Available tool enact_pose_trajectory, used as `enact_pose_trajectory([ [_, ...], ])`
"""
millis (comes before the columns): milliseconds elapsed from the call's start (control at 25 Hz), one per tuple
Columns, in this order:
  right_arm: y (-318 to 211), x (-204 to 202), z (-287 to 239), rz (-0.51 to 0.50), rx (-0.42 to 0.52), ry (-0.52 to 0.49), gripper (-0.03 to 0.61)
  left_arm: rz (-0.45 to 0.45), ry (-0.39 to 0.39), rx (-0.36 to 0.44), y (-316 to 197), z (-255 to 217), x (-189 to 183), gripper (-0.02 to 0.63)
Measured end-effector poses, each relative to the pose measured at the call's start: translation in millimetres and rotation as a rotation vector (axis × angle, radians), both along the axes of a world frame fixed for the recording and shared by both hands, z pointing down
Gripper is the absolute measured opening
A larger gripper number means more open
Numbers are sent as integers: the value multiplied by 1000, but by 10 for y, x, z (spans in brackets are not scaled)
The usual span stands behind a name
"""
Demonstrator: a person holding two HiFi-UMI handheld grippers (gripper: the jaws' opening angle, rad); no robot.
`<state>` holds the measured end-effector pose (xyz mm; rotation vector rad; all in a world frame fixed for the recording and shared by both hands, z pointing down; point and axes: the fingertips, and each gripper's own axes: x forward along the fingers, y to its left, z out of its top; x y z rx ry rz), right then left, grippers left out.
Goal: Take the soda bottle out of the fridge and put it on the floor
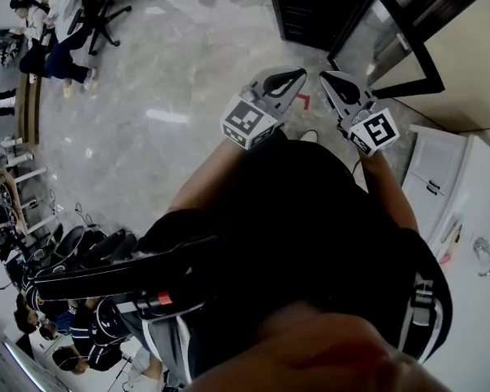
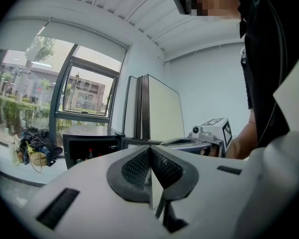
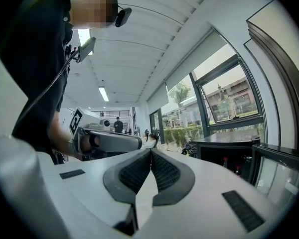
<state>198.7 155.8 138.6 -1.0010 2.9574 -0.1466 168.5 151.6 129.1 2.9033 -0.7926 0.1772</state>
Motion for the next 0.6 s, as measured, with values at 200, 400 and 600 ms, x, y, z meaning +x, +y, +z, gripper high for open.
enact_pose_trajectory([
  [200, -324, -10, 137, 21, -17, -17, 12, 26, -1, -4, -331, 123, -36, -5],
  [400, -749, -179, 308, 59, -81, -24, 12, 62, 7, 10, -750, 198, -182, -5],
  [600, -1207, -375, 325, 92, -92, 28, 12, 94, 32, 10, -1215, 227, -391, -5],
])
